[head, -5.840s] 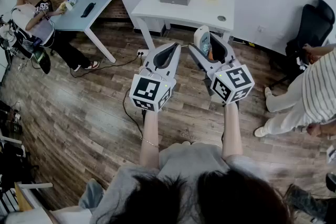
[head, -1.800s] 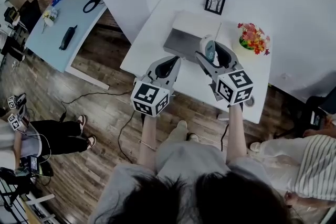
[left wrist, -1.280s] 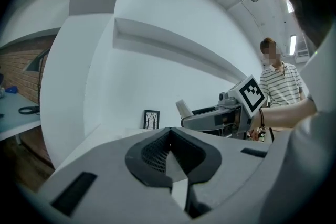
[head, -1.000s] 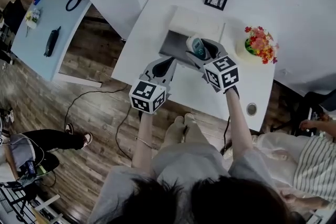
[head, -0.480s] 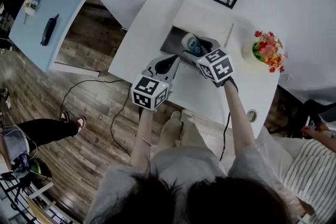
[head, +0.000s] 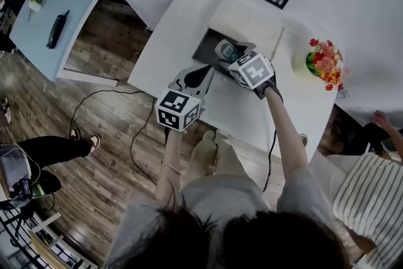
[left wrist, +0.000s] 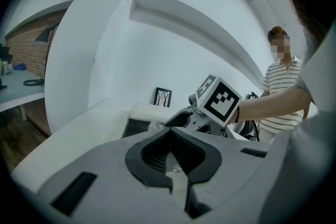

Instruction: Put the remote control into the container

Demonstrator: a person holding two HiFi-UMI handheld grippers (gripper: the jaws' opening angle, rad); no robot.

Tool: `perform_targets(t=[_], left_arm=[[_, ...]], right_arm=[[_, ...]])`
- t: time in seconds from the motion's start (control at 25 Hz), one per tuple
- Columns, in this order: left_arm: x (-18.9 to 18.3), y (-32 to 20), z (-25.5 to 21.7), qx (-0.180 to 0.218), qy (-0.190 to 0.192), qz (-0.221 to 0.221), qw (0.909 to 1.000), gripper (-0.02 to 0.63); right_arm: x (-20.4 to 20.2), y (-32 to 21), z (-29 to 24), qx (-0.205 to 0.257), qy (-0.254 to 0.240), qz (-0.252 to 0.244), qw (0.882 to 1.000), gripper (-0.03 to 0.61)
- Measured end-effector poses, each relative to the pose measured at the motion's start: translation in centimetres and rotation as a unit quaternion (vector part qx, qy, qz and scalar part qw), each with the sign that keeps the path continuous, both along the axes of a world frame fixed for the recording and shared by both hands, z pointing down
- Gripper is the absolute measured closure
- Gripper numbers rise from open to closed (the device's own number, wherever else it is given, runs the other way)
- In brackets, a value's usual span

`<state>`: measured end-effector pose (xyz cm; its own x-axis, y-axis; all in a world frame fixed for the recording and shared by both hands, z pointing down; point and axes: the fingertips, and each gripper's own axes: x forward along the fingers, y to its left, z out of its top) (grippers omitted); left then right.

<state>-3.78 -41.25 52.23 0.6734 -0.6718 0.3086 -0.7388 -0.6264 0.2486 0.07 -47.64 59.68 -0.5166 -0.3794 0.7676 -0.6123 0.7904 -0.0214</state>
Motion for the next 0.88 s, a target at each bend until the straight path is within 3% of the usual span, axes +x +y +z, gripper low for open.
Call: perform_targets(t=[0.4,0.88], left_arm=[[-0.2,0.3,0.5,-0.006,0.004,-0.012,0.9999,0.611],[-2.0,0.5,0.5,-0.009,0.014,-0.041,0.999,0.611]], right_arm=[[-0.3,0.2,3.2,-0.032,0.068,-0.032,0.997,0.293],[-1.0,0.4,4.5,-0.052,0.081,-0.041,0.995,0.293]])
